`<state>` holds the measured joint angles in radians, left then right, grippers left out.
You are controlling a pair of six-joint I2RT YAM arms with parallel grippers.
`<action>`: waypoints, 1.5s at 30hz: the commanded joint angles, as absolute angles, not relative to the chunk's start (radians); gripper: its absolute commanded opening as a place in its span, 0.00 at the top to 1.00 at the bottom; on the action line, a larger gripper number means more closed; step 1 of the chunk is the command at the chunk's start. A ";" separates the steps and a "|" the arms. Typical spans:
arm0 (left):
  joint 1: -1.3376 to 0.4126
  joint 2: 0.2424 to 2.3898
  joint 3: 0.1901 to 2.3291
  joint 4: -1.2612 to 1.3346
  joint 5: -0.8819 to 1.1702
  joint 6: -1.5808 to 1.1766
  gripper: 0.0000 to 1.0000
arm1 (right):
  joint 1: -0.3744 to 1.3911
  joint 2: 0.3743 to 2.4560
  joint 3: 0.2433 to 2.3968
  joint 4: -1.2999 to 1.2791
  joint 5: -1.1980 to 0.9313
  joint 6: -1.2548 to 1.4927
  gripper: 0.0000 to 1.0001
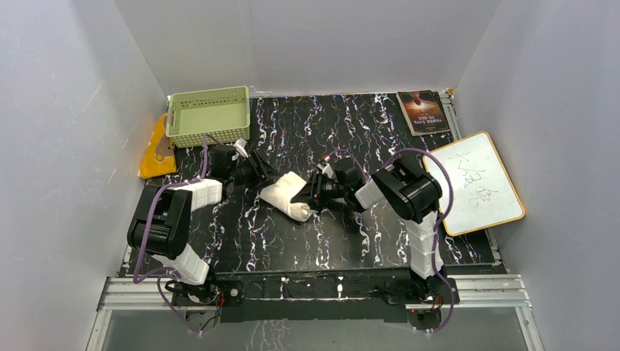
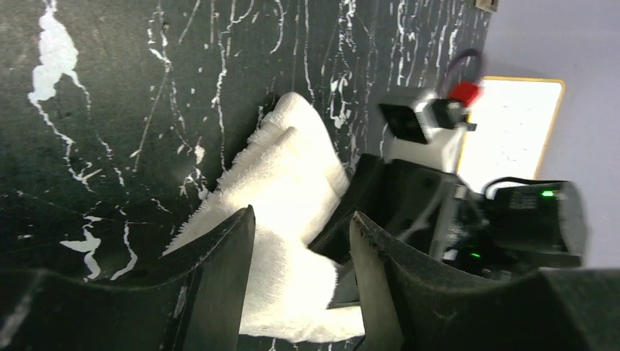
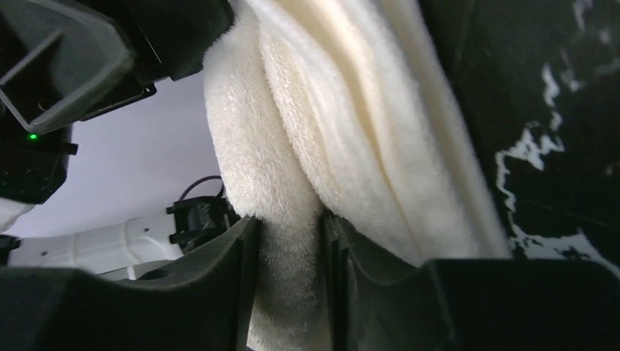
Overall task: Roll the towels
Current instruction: Roll the towel at the center of the board.
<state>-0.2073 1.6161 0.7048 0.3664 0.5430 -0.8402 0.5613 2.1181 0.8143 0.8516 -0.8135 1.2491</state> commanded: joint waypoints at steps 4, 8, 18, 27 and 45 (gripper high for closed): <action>-0.253 1.628 0.657 0.344 0.443 -0.797 0.51 | 0.566 1.919 1.016 0.142 -0.479 0.681 0.46; -0.279 1.652 0.657 0.350 0.414 -0.801 0.51 | 0.596 1.834 1.089 -0.006 -0.327 0.454 0.37; -0.302 1.687 0.694 0.310 0.381 -0.780 0.51 | 0.722 1.519 0.936 0.148 -0.152 -0.048 0.23; -0.318 1.719 0.716 0.297 0.385 -0.774 0.51 | 0.790 1.483 0.902 0.033 -0.346 -0.626 0.24; -0.324 1.769 0.777 0.223 0.388 -0.723 0.51 | 0.872 1.696 0.941 0.030 -0.146 -0.919 0.31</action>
<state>-0.3164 1.7279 0.7727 0.3153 0.4194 -0.7731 0.8692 1.6859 0.9276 -0.0711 -0.2176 -0.8646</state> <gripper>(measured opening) 0.487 0.695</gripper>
